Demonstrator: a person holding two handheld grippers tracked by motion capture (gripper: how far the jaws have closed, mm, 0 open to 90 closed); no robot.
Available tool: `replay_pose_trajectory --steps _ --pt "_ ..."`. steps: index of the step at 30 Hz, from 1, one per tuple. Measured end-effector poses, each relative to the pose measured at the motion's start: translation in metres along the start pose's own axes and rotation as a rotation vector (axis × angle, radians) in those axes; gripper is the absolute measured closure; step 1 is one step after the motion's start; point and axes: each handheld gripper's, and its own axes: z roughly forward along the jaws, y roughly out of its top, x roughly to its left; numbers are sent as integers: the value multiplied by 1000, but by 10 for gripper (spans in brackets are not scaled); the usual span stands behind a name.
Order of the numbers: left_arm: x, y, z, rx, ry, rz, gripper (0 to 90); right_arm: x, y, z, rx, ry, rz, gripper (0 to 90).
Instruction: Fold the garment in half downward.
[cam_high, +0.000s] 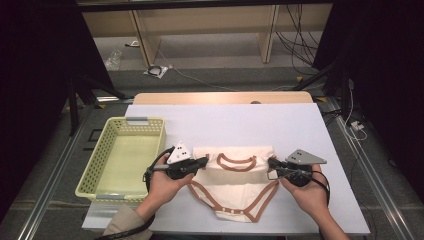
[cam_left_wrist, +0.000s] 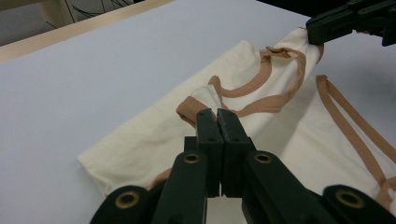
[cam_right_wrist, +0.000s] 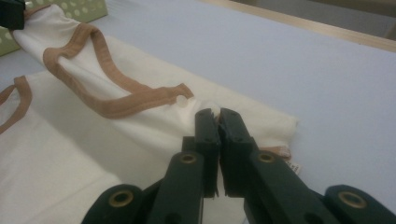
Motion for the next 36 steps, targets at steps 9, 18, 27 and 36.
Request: replay_pose_trajectory --steps 9,18,27,36 --pt "-1 -1 -2 2 -4 2 882 1 -2 -1 -4 9 5 874" --pt "-2 -1 -3 5 -8 7 882 2 -4 -3 0 13 2 874" --pt "-4 -2 -4 10 -11 14 882 4 -6 -6 1 17 5 874" --pt "-6 -4 -6 12 -15 15 882 5 -7 -8 12 21 3 874"
